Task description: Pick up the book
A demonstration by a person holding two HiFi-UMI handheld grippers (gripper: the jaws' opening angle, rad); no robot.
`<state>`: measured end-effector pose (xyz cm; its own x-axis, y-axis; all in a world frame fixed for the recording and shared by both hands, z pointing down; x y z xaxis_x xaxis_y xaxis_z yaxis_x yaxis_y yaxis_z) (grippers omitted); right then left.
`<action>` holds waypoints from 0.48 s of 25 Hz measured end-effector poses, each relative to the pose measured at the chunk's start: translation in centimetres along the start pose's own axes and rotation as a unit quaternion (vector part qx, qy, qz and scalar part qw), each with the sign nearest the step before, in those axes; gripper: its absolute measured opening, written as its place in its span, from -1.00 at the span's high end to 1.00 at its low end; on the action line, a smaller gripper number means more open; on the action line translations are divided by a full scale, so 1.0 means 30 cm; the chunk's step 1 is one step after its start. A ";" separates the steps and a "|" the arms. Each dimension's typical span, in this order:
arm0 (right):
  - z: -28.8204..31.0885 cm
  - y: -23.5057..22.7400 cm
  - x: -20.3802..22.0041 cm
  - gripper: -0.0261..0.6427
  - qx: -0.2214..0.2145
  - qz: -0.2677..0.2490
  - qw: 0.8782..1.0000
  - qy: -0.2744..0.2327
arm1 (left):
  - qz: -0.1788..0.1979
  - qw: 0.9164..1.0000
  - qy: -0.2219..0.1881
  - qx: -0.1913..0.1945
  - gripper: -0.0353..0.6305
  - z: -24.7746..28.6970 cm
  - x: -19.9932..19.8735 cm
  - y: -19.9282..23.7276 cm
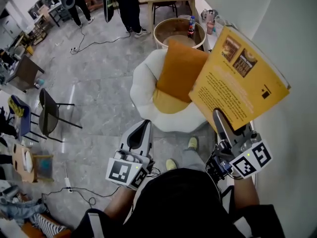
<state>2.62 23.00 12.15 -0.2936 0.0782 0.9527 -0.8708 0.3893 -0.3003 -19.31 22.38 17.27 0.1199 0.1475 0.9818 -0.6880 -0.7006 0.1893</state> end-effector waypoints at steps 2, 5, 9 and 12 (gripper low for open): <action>-0.003 0.008 -0.005 0.47 0.001 -0.002 1.000 0.000 | -0.001 1.000 -0.001 0.000 0.86 -0.013 -0.007 -0.006; -0.010 0.002 -0.006 0.47 0.001 0.000 1.000 -0.002 | 0.003 1.000 0.002 -0.001 0.86 -0.017 -0.004 -0.018; -0.074 0.031 0.018 0.47 0.008 -0.005 1.000 0.004 | 0.005 1.000 0.006 0.002 0.86 -0.067 0.004 -0.054; -0.068 0.012 0.025 0.47 0.015 -0.001 1.000 0.009 | 0.001 1.000 0.010 0.002 0.86 -0.050 0.008 -0.046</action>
<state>2.88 25.07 12.84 -0.2848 0.0935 0.9540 -0.8831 0.3614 -0.2990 -19.42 24.43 17.20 0.1038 0.1607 0.9815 -0.6848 -0.7041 0.1877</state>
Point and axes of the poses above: the fingertips, and each gripper's own axes: z forward along the fingers, y to its left, x out of its underside, the point moved 2 cm from there along -z, backward along the fingers, and after that the axes turned 11 degrees about x, right-handed, at the moved point
